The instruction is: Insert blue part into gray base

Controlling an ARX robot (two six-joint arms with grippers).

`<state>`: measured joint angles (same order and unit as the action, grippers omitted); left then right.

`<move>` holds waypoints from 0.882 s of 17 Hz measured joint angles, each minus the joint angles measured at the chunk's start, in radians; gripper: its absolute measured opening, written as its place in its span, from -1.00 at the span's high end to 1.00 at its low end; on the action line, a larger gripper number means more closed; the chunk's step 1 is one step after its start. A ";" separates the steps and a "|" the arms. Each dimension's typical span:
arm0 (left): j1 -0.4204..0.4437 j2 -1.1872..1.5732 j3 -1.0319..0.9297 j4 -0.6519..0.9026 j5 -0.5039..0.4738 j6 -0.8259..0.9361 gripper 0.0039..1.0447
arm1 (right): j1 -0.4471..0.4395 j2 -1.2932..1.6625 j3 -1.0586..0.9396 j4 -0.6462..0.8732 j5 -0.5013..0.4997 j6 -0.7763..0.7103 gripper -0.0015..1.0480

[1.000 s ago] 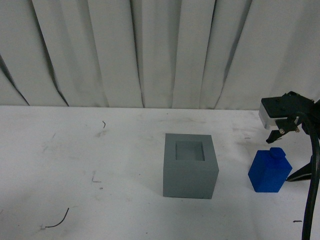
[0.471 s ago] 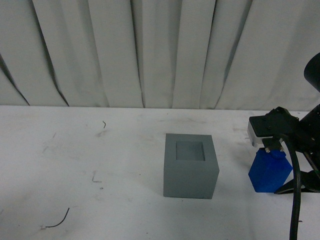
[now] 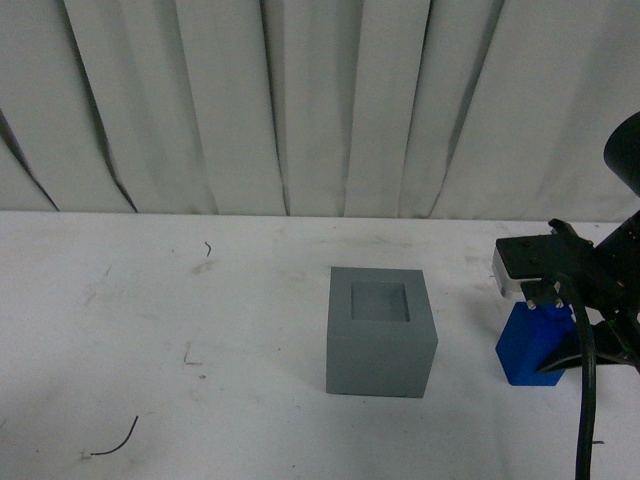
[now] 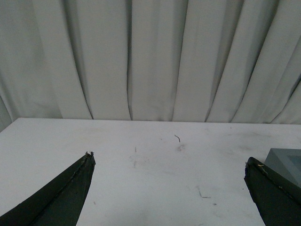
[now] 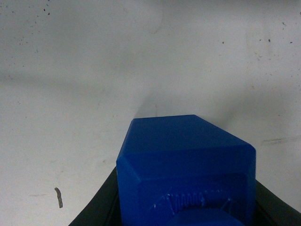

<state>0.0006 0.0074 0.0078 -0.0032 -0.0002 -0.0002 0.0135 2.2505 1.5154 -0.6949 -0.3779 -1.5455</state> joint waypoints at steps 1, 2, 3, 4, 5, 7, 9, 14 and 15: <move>0.000 0.000 0.000 0.000 0.000 0.000 -0.88 | 0.000 0.000 0.000 0.000 0.000 0.000 0.09; 0.000 0.000 0.000 0.000 0.000 0.000 -0.88 | 0.000 -0.002 0.000 -0.002 -0.001 0.000 0.09; 0.000 0.000 0.000 0.000 0.000 0.000 -0.88 | 0.000 -0.004 0.000 -0.005 -0.001 0.000 0.09; 0.000 0.000 0.000 0.000 0.000 0.000 -0.88 | 0.000 -0.009 -0.003 -0.008 0.000 0.000 0.09; 0.000 0.000 0.000 0.000 0.000 0.000 -0.88 | 0.005 -0.017 -0.007 -0.010 0.001 0.000 0.09; 0.000 0.000 0.000 0.000 0.000 0.000 -0.88 | 0.014 -0.048 -0.008 -0.048 0.012 0.000 0.09; 0.000 0.000 0.000 0.000 0.000 0.000 -0.88 | 0.030 -0.109 -0.001 -0.110 0.001 0.000 0.09; 0.000 0.000 0.000 0.000 0.000 0.000 -0.88 | 0.066 -0.197 0.104 -0.266 -0.031 0.000 0.09; 0.000 0.000 0.000 0.000 0.000 0.000 -0.88 | 0.074 -0.201 0.119 -0.280 -0.035 0.001 0.10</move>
<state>0.0006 0.0074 0.0078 -0.0032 -0.0002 -0.0002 0.0879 2.0495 1.6344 -0.9745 -0.4129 -1.5448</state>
